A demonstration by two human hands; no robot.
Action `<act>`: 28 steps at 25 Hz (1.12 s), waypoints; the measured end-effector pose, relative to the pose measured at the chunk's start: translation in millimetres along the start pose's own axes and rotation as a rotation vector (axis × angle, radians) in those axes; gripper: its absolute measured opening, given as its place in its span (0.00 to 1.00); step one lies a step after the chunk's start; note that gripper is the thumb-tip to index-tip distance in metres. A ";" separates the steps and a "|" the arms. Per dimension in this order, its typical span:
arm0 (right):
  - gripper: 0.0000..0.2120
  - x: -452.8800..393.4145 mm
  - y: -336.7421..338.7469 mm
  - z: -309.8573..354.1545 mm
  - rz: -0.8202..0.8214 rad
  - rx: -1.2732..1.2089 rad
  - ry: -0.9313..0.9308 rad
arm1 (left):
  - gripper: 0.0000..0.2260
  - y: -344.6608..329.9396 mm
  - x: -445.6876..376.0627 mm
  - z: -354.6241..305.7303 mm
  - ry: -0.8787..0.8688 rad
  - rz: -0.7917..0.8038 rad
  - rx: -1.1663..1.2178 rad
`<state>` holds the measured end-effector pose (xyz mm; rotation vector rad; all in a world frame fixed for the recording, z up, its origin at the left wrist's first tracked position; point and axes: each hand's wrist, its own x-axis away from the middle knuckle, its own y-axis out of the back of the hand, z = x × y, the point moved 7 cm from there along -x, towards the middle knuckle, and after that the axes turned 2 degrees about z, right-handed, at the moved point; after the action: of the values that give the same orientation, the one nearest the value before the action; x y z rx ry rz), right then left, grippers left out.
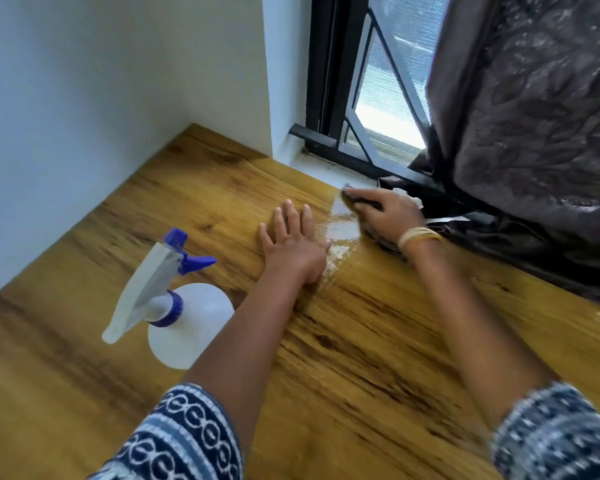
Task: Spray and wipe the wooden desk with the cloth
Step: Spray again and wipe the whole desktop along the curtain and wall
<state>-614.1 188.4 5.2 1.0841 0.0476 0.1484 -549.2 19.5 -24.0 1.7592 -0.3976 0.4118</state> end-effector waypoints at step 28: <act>0.19 293.7 143.5 -326.8 -0.073 0.108 -0.191 | 0.32 -141.8 182.7 -340.3 -0.587 -0.101 -0.184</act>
<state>-373.9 583.0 -11.0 1.1982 -0.0768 -0.0239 -343.1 373.5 14.4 1.6878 -0.7311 -0.2210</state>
